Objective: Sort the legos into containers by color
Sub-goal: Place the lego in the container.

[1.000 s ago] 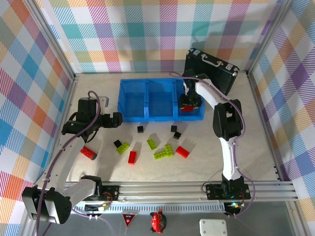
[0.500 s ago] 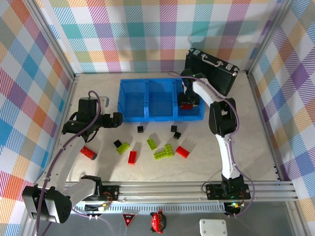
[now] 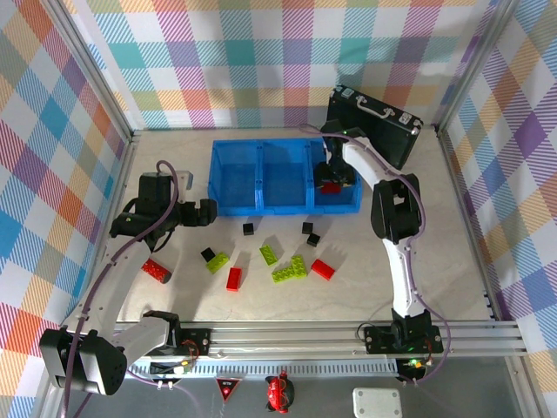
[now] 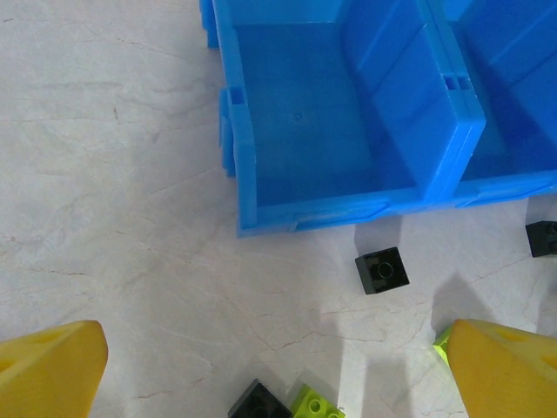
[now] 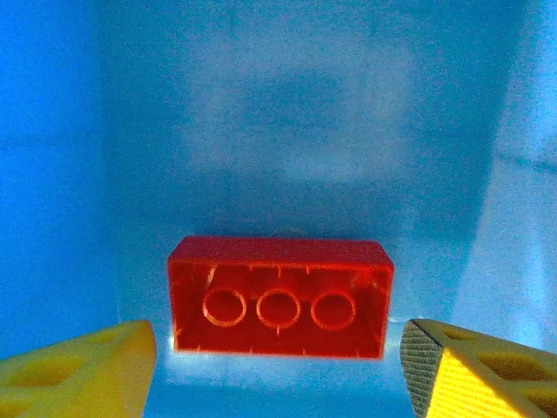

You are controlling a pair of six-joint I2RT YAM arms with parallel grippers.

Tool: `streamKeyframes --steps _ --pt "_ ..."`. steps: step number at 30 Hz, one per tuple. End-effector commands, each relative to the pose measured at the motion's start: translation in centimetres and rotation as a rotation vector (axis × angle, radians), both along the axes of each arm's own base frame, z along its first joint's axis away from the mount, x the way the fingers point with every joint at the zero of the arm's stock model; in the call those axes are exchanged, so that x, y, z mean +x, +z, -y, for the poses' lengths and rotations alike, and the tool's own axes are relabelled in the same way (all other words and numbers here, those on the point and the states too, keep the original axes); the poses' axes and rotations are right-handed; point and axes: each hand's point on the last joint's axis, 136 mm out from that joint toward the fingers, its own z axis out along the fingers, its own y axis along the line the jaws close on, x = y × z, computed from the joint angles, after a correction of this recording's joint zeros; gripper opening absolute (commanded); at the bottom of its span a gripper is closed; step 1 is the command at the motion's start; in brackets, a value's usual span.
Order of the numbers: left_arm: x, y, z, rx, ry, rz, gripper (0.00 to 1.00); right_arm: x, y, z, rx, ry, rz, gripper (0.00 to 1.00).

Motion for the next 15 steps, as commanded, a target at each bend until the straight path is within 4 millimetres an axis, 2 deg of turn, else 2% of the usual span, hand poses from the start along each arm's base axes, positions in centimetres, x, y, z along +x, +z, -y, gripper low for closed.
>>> streamKeyframes --steps 1,7,15 --pt "0.0 -0.2 0.3 -0.026 0.008 -0.005 1.0 -0.9 5.2 0.2 0.048 -0.02 0.074 0.76" --pt "-0.2 -0.5 1.3 -0.1 0.021 -0.08 1.0 -3.4 7.4 0.0 0.09 -0.006 0.102 0.76" --pt "-1.0 -1.2 1.7 -0.102 0.084 -0.197 0.96 -7.7 8.2 -0.5 0.146 0.011 0.115 0.75"
